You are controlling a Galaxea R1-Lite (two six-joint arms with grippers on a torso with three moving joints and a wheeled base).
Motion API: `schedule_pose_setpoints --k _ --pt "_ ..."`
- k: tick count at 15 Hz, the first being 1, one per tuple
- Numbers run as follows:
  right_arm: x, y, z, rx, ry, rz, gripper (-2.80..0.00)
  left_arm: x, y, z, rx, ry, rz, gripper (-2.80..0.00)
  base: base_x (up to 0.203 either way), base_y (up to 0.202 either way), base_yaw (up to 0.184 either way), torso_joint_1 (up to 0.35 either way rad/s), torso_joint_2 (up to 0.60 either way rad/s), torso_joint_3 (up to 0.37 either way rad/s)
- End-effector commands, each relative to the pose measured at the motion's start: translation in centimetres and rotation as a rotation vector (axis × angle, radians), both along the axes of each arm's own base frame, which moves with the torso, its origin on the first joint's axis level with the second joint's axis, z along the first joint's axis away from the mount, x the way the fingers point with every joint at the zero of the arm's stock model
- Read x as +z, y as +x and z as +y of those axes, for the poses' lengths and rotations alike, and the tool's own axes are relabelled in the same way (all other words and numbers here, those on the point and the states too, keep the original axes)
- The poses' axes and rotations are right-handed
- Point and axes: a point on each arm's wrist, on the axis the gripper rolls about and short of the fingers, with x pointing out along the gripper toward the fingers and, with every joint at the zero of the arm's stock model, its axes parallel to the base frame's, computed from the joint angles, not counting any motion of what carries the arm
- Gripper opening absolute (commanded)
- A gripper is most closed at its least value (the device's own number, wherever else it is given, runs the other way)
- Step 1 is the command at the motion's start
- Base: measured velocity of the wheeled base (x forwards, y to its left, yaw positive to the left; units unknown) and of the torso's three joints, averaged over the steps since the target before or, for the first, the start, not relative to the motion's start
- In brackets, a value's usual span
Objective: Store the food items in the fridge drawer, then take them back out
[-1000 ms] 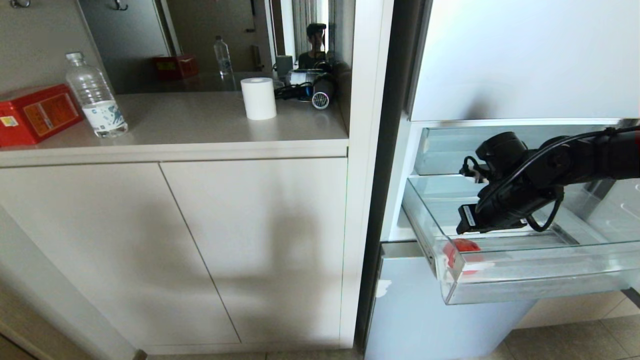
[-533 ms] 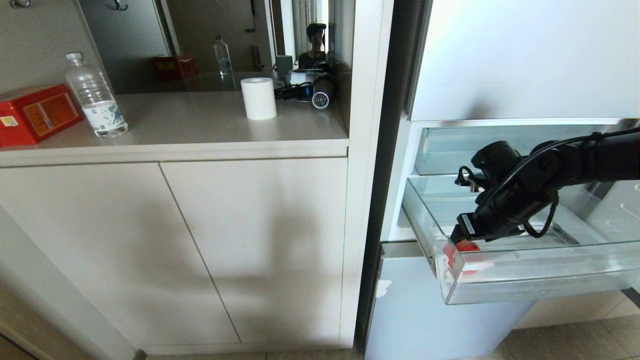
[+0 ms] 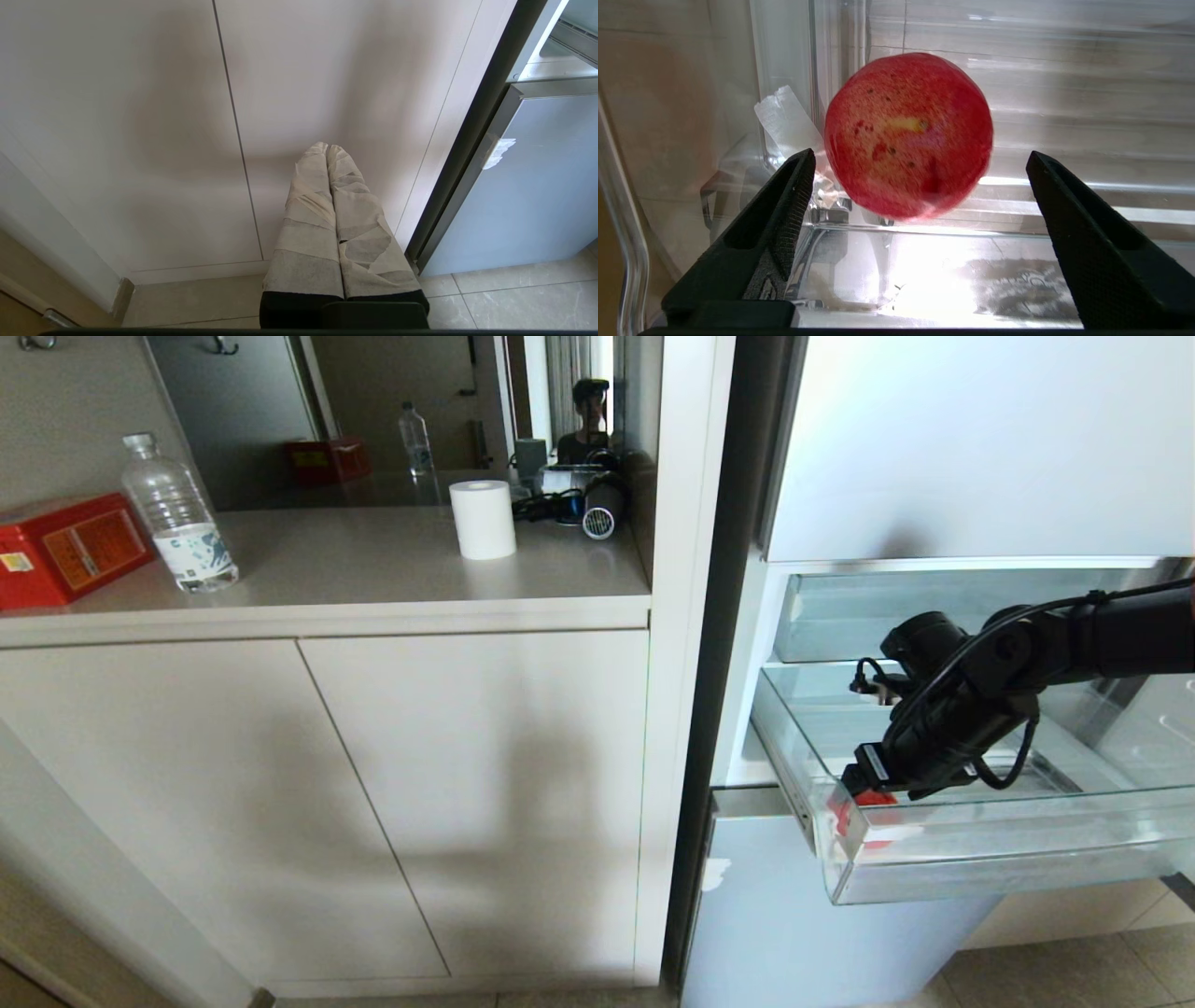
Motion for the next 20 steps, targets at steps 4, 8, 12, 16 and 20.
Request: schedule_pose_setpoints --k 4,8,12,16,20 --pt "-1.4 0.7 -0.1 -0.004 -0.006 0.038 0.00 0.0 0.0 0.0 0.001 0.000 0.002 -2.80 0.000 0.000 0.000 0.000 0.00 0.000" --pt "-2.0 1.2 -0.9 -0.021 -0.011 0.050 0.00 0.0 0.0 0.0 0.000 0.000 0.002 -2.80 0.000 0.000 0.000 0.000 0.00 0.000" --pt "-2.0 1.3 -2.2 -0.036 -0.020 0.050 0.00 0.0 0.0 0.0 0.000 0.000 0.002 -2.80 0.000 0.000 0.000 0.000 0.00 0.000" --pt "-2.2 1.0 -2.5 -0.020 -0.031 0.079 0.00 0.0 0.0 0.0 0.001 0.000 0.002 -2.80 0.000 0.000 0.000 0.000 0.00 0.000" --pt "-2.3 0.8 -2.5 -0.009 -0.035 0.088 0.00 0.0 0.0 0.0 0.000 0.000 0.002 -2.80 0.000 0.000 0.000 0.000 0.00 0.000"
